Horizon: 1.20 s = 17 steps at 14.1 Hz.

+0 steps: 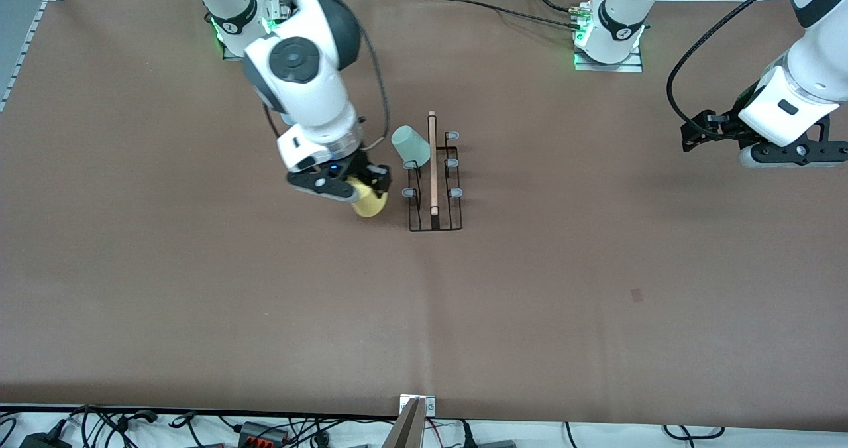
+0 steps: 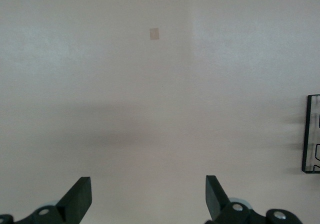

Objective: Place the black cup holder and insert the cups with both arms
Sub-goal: 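Lower the yellow cup onto a rack peg and open the right gripper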

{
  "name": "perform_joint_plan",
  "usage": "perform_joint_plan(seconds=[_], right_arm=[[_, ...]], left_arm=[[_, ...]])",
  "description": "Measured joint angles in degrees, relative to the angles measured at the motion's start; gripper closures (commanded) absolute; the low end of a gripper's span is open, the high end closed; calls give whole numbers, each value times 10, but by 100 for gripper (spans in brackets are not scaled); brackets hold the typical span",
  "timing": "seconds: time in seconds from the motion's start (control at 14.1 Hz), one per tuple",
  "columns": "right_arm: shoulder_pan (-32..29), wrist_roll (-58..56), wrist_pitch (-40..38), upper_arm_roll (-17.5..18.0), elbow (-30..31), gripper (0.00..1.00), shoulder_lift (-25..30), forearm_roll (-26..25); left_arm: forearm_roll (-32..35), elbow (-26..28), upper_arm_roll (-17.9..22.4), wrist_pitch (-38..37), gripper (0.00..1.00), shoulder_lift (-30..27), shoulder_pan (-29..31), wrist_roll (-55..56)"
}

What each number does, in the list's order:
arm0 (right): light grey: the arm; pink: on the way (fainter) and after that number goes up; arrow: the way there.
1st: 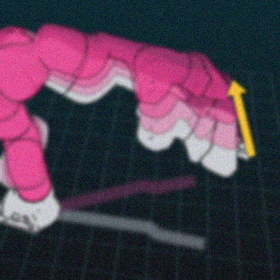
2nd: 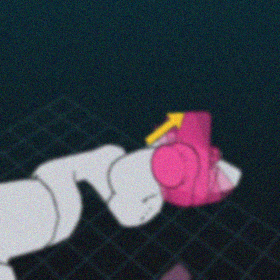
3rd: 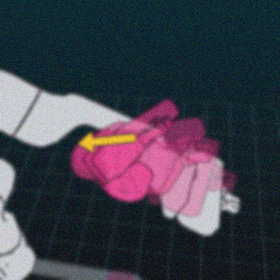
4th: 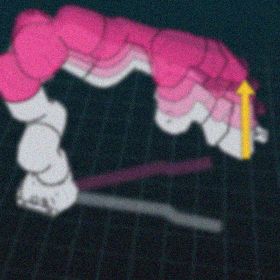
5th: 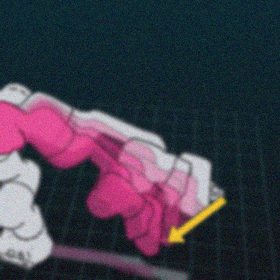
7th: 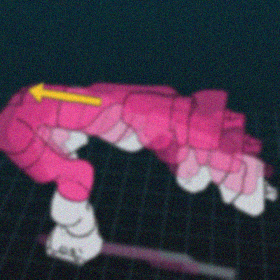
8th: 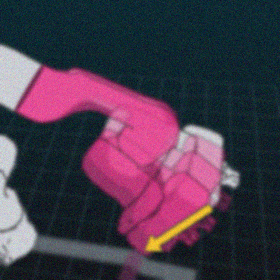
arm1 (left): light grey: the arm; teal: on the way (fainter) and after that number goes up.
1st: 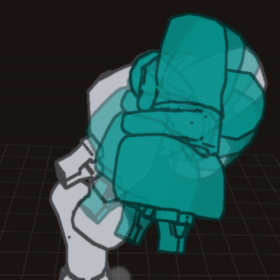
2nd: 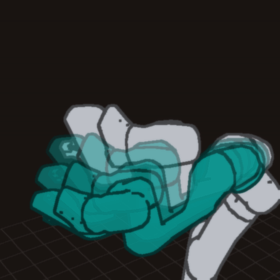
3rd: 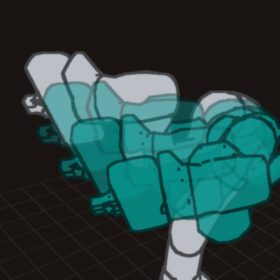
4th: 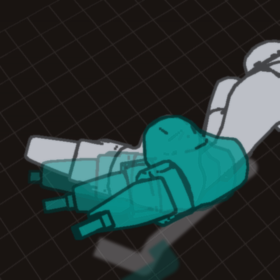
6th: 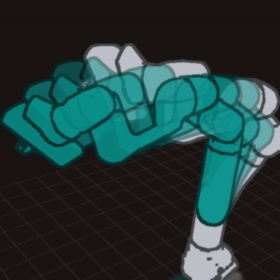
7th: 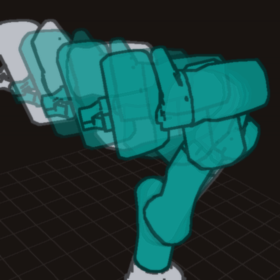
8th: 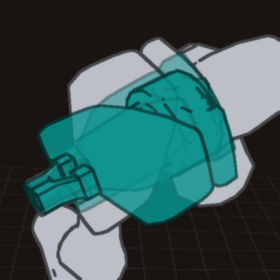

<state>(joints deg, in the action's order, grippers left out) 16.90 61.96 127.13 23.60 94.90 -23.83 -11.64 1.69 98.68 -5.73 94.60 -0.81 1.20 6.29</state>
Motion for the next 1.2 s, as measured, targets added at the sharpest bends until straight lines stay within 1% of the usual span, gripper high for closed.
perform_joint_plan(seconds=[0.21,0.5,0.57,0.64,0.78,0.92,0.99,1.06,1.2], right_arm=[[19,23,2,-1,-35,86,-43,-12],[40,45,33,-1,-50,85,-86,-40],[45,49,37,-1,-52,84,-93,-41],[48,51,38,-1,-55,79,-98,-42],[53,51,38,-2,-57,75,-105,-42],[59,51,38,-2,-57,74,-110,-42],[62,51,38,-2,-57,69,-112,-42],[64,52,38,-2,-57,42,-113,-43],[67,52,38,-2,-57,0,-117,-47]], left_arm=[[0,0,0,0,0,0,0,0],[0,-1,-1,0,0,0,-3,0],[0,-1,-1,0,0,0,-3,0],[0,-1,-1,0,0,0,-3,0],[0,-1,-1,0,0,0,-3,0],[0,-1,-1,0,0,0,-3,0],[0,-1,-1,0,0,0,-4,0],[0,-1,-1,0,0,0,-4,0],[0,-1,-1,0,0,0,-4,0]])
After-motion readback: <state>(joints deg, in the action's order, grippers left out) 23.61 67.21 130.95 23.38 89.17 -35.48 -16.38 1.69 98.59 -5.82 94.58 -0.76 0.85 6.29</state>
